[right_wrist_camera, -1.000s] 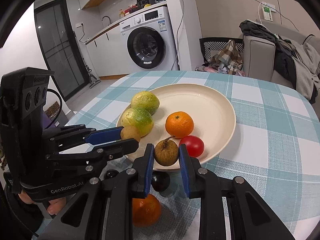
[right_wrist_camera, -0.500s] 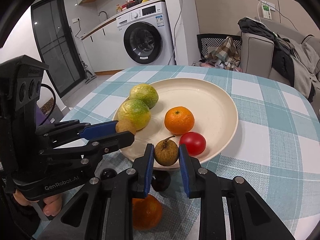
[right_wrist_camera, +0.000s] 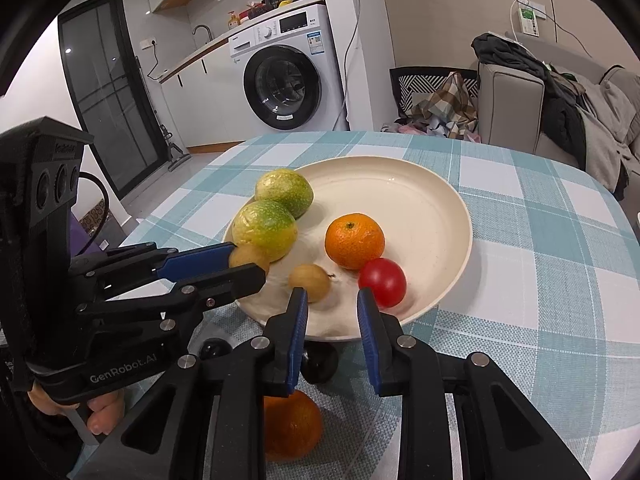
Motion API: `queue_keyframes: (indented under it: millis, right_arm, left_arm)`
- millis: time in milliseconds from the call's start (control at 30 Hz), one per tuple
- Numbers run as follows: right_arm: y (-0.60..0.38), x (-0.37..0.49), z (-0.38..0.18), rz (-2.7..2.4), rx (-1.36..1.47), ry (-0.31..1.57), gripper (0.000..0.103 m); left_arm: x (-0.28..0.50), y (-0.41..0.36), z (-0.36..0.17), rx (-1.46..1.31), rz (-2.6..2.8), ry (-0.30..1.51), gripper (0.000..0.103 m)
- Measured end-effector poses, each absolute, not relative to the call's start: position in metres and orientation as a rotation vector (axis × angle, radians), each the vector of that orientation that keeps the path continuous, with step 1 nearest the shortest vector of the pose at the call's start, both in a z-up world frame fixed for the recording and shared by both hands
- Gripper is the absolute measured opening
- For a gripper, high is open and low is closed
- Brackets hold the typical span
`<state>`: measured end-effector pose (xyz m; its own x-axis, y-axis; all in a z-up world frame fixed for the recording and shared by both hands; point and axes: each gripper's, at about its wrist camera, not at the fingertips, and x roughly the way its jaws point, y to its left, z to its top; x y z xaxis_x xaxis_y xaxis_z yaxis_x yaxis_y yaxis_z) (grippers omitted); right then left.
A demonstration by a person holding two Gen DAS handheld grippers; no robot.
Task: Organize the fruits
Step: 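Lower both brown fruits onto the plate and open both tools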
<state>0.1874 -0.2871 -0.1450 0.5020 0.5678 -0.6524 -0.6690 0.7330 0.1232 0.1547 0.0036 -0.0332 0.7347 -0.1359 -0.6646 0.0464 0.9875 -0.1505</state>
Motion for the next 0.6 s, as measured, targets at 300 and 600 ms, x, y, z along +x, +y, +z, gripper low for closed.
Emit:
queue_keyframes:
  millis: [300, 600]
  right_arm:
    - [-0.289, 0.177, -0.143, 0.764, -0.173, 0.699, 0.044]
    - [-0.293, 0.172, -0.141, 0.788, -0.154, 0.692, 0.062]
  left_arm:
    - [0.150, 0.006, -0.031, -0.134, -0.083, 0.726, 0.033]
    - [0.137, 0.001, -0.028, -0.112, -0.095, 0.705, 0.052]
